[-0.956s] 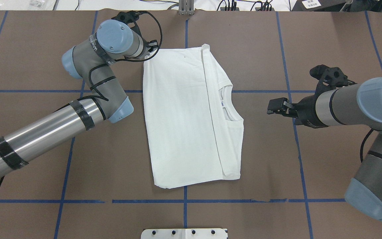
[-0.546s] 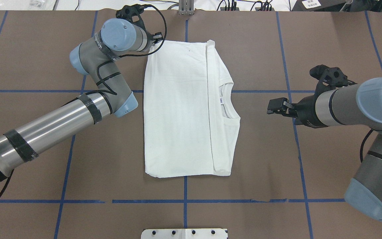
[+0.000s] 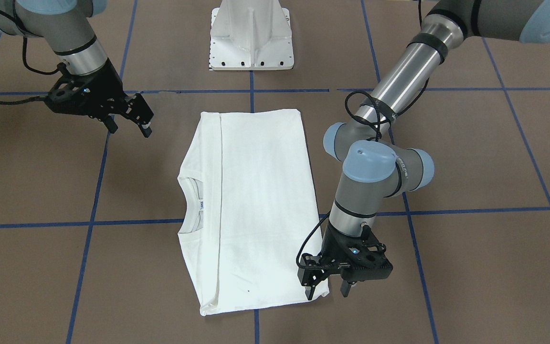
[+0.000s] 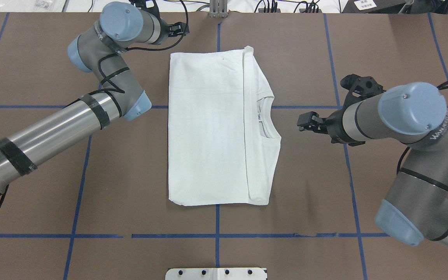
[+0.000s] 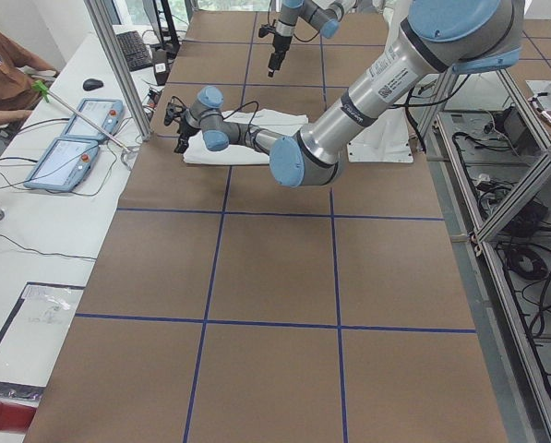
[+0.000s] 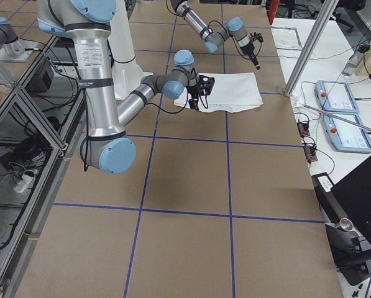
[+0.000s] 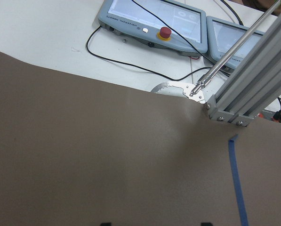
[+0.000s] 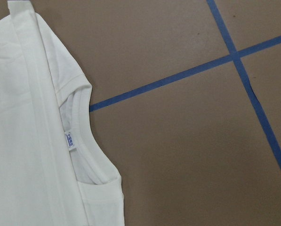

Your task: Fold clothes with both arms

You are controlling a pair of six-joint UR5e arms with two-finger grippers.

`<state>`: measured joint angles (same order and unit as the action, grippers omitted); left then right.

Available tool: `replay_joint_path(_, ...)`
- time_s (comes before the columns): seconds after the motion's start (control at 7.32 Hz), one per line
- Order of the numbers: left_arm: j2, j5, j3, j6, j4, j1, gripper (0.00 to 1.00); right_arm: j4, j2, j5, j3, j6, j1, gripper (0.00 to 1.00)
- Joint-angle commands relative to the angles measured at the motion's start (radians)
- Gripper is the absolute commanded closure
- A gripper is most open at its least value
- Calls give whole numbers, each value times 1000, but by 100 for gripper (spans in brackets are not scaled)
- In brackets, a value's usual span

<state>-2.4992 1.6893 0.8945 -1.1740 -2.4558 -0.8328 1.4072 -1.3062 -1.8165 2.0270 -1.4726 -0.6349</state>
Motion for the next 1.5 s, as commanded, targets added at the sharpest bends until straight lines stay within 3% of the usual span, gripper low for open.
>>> replay_joint_path(0.0, 144, 117, 183, 49, 33, -15, 0, 230, 143, 79, -16, 108, 82, 0)
replay_joint_path(0.27, 276, 165, 416, 88, 151, -15, 0, 245, 175, 121, -57, 220, 165, 0)
replay_joint_path(0.41, 290, 164, 491, 137, 231, -22, 0, 246, 206, 138, -98, 227, 213, 0)
replay_joint_path(0.68, 306, 164, 527, 151, 256, -22, 0, 268, 309, 138, -226, 229, 271, 0)
replay_joint_path(1.37, 321, 165, 524, 149, 247, -20, 0, 412, 364, 125, -274, 343, 297, 0)
